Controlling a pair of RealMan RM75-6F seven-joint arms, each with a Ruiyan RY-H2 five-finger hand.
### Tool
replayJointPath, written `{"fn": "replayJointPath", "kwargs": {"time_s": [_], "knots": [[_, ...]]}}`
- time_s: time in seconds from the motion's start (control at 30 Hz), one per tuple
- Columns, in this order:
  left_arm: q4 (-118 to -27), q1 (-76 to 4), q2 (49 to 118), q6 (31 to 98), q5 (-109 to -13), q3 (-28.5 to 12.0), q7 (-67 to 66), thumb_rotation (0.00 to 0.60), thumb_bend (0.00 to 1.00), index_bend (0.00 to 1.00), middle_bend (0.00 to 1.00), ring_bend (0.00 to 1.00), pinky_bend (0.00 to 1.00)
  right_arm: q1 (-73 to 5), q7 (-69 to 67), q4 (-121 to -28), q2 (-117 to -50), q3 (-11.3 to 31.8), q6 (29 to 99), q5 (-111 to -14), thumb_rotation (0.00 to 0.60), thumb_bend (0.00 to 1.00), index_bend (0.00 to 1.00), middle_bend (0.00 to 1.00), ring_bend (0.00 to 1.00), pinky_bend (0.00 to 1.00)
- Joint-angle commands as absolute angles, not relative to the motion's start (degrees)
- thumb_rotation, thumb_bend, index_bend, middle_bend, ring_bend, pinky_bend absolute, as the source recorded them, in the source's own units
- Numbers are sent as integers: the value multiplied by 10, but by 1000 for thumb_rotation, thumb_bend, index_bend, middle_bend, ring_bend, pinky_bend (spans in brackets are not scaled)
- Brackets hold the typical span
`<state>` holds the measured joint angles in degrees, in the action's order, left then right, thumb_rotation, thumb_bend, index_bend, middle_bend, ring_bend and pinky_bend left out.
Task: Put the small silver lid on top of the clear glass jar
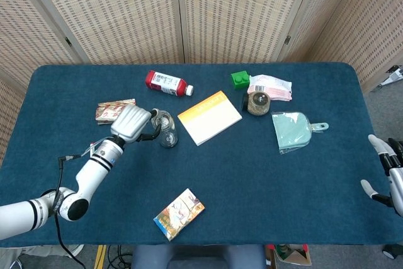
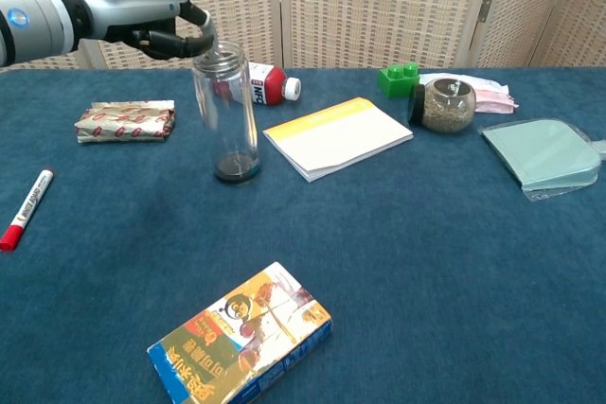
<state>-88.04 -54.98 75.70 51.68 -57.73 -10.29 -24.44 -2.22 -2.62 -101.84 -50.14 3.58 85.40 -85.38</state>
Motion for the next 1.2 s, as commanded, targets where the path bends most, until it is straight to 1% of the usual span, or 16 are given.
{"fn": "replayJointPath", "kwargs": {"time_s": [0.03, 0.27, 0.6, 0.77, 1.2], "knots": [[-883, -549, 755, 515, -574, -102, -245, 119, 517, 360, 1000, 1000, 1000, -22, -26, -1019, -501, 36, 854, -854, 600, 237, 6, 139, 34, 65], [-887, -549, 755, 514, -576, -102, -245, 119, 517, 362, 1000, 1000, 1000, -22, -25, -1020, -501, 36, 854, -855, 600, 237, 6, 139, 34, 65], [-891, -546, 758, 521, -585, -112, -226, 119, 517, 363, 1000, 1000, 1000, -21, -26, -1019, -501, 35, 855, -855, 600, 237, 6, 139, 34, 65], [-898, -545, 760, 514, -585, -116, -206, 121, 517, 364, 1000, 1000, 1000, -20, -27, -1018, -501, 36, 856, -853, 600, 238, 5, 139, 34, 65], [-873, -553, 785, 510, -576, -122, -205, 121, 516, 362, 1000, 1000, 1000, -14, -32, -1014, -500, 34, 861, -852, 600, 237, 5, 140, 35, 65]]}}
